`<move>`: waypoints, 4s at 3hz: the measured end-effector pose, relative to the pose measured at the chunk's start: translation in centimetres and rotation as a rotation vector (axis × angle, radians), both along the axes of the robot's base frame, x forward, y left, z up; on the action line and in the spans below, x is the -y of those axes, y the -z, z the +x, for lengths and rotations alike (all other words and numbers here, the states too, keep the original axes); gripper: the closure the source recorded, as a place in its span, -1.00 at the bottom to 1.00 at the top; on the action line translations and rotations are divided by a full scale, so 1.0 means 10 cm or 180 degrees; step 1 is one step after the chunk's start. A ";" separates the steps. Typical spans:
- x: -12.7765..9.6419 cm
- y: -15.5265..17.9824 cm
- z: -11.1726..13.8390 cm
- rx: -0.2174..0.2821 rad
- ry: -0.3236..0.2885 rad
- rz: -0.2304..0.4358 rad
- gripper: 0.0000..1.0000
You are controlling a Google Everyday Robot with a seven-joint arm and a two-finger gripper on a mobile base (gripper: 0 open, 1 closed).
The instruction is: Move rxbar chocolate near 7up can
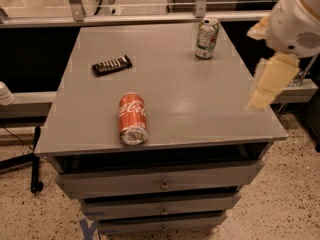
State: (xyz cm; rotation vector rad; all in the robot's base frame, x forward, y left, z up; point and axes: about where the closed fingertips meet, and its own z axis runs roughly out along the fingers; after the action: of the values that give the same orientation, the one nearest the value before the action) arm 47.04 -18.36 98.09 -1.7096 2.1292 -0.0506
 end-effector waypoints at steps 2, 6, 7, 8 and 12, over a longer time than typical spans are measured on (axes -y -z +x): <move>-1.43 0.00 1.05 0.0376 -0.0434 0.0778 -1.00; -3.13 0.87 2.42 -0.0282 -0.0085 0.1983 -1.00; -3.28 1.09 2.60 -0.0352 -0.0053 0.2040 -1.00; -3.30 1.28 2.69 -0.0374 -0.0037 0.2069 -1.00; -3.07 1.44 2.68 -0.0269 -0.0217 0.2100 0.27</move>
Offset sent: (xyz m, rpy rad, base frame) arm 0.1635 0.2321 -0.0029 0.3843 -0.1702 0.2077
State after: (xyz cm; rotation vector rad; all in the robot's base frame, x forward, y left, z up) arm 73.86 12.35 83.68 -1.3900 1.8430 0.6761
